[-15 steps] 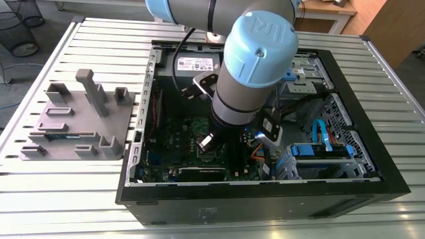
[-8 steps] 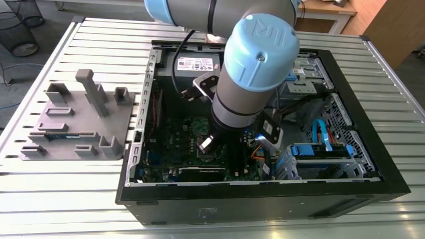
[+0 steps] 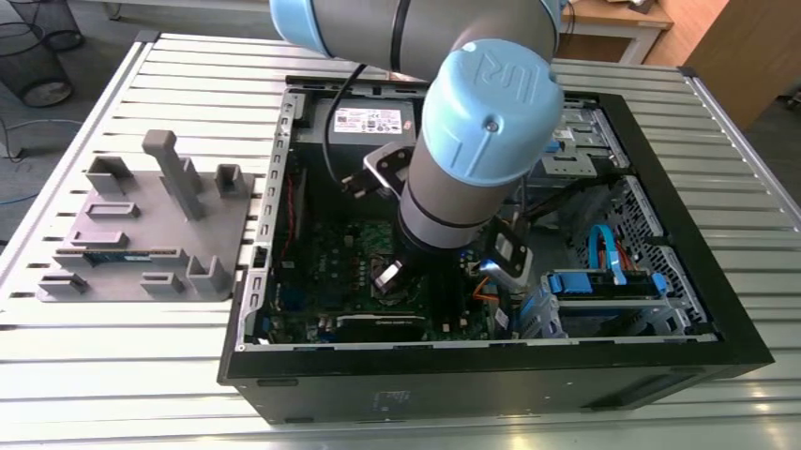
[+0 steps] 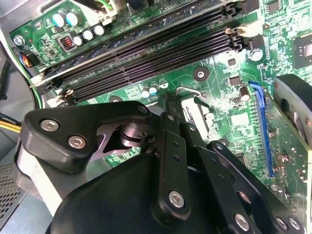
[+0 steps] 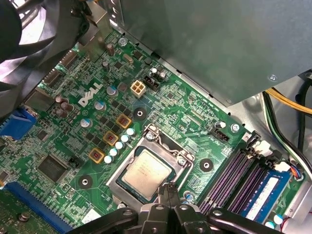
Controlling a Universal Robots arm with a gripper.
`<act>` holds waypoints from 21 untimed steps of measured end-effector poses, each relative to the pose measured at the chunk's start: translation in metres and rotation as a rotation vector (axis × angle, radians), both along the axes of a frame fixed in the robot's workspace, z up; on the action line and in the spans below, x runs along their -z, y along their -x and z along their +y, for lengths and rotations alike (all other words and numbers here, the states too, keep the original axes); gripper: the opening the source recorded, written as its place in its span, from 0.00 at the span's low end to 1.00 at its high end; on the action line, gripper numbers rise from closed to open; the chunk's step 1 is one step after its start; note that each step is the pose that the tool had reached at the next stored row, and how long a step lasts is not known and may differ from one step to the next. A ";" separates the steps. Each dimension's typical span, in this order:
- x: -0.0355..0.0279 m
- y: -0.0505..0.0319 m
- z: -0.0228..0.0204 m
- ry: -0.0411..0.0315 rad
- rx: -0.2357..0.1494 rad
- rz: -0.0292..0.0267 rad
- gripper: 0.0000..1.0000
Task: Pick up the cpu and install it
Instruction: 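Install the first cpu locking lever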
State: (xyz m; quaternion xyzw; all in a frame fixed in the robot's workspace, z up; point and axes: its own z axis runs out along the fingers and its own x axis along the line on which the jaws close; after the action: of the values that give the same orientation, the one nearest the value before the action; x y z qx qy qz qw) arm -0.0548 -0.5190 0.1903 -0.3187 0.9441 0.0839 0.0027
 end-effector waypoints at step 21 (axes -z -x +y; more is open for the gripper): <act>0.0019 -0.0001 -0.0013 -0.0150 0.000 -0.0007 0.11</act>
State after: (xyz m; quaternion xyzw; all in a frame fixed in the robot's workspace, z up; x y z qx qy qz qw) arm -0.0546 -0.5203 0.1884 -0.3187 0.9435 0.0909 0.0054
